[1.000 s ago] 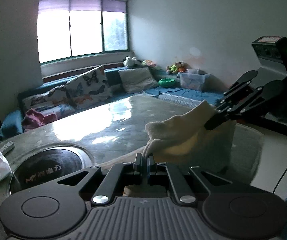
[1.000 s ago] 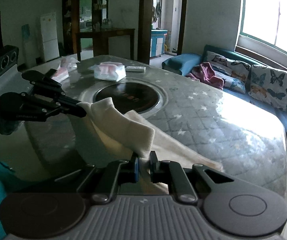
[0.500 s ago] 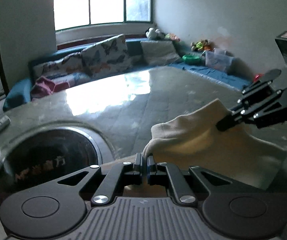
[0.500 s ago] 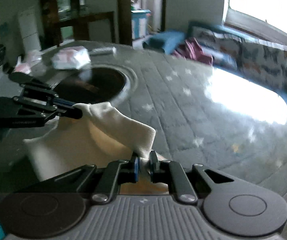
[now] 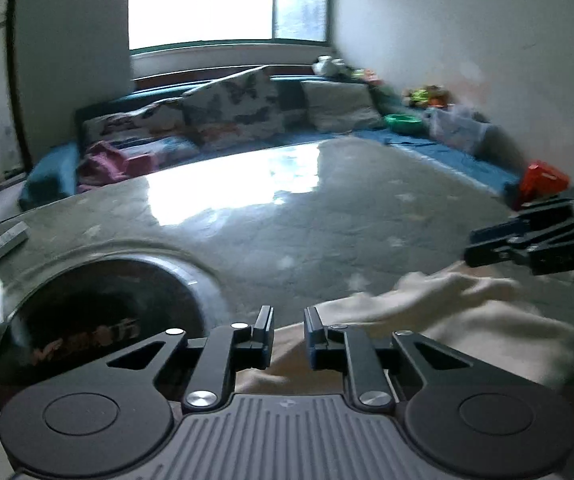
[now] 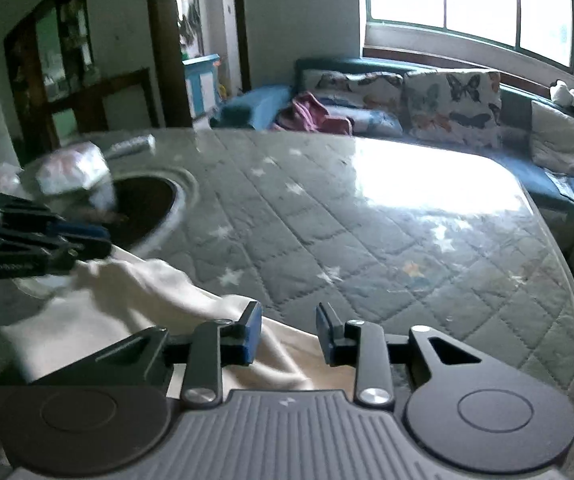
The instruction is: Fold clothes
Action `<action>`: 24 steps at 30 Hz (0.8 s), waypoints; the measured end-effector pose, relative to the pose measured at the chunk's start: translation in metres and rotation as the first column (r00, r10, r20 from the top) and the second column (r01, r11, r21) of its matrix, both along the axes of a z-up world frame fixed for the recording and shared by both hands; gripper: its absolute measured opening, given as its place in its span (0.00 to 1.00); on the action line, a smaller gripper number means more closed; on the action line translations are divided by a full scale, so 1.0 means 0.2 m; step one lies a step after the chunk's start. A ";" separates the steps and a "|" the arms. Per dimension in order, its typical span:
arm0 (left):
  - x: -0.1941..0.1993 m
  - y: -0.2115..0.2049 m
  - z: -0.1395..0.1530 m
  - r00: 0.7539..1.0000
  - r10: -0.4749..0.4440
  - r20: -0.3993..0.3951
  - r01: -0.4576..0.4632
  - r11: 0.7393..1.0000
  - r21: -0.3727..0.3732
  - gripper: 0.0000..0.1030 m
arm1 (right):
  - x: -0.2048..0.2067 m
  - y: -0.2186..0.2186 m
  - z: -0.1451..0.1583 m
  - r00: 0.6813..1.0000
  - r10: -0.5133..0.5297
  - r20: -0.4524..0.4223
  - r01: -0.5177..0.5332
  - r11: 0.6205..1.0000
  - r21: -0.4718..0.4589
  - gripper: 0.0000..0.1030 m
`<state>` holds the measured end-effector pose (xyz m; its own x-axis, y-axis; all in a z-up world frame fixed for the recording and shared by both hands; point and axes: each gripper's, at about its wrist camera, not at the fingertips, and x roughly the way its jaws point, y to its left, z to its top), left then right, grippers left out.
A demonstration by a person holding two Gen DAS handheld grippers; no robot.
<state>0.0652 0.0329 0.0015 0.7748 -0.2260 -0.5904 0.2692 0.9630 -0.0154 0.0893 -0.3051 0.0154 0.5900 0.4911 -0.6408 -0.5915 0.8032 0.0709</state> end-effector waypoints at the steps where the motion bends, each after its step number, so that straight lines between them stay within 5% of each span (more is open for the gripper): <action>1: -0.01 -0.02 0.00 1.000 -0.028 -0.004 0.028 1.000 -0.003 0.14 | -0.01 0.01 0.00 1.000 0.019 -0.006 -0.019 1.000 0.006 0.26; 6: 0.04 -0.15 -0.06 0.994 -0.095 -0.056 0.096 0.995 0.013 0.13 | -0.03 0.11 -0.02 0.996 0.082 -0.035 -0.082 0.997 0.005 0.23; 13: 0.15 -0.16 -0.13 0.992 -0.041 -0.119 0.045 0.999 0.024 0.14 | 0.04 0.20 -0.15 0.999 0.035 -0.030 -0.037 0.998 -0.051 0.22; 24: 0.14 -0.17 -0.13 0.994 -0.001 -0.110 0.004 1.000 0.023 0.14 | -0.10 0.17 -0.08 0.997 0.080 0.005 -0.080 0.996 -0.038 0.23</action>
<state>0.0933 -0.0017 -0.0245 0.7041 -0.2129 -0.6774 0.2692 0.9628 -0.0227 0.0689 -0.2712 -0.0008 0.5542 0.5128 -0.6557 -0.6544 0.7552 0.0376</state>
